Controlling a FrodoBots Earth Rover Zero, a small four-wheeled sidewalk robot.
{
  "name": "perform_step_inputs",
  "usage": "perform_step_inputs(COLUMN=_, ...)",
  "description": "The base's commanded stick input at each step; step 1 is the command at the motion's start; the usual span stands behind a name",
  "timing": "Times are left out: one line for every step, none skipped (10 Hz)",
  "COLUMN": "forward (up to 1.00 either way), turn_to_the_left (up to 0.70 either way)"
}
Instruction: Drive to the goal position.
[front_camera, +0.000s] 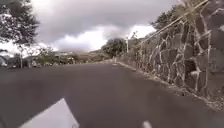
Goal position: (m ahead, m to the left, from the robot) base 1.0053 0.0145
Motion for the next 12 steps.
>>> perform_step_inputs(forward=1.0, turn_to_the_left=-0.07)
perform_step_inputs(forward=1.0, turn_to_the_left=-0.06)
perform_step_inputs(forward=1.0, turn_to_the_left=-0.05)
perform_step_inputs(forward=1.0, turn_to_the_left=-0.16)
perform_step_inputs(forward=1.0, turn_to_the_left=-0.05)
perform_step_inputs(forward=1.0, turn_to_the_left=-0.2)
perform_step_inputs(forward=1.0, turn_to_the_left=-0.05)
perform_step_inputs(forward=1.0, turn_to_the_left=-0.04)
perform_step_inputs(forward=1.0, turn_to_the_left=-0.1)
perform_step_inputs(forward=1.0, turn_to_the_left=-0.13)
perform_step_inputs(forward=1.0, turn_to_the_left=-0.01)
perform_step_inputs(forward=1.0, turn_to_the_left=0.0)
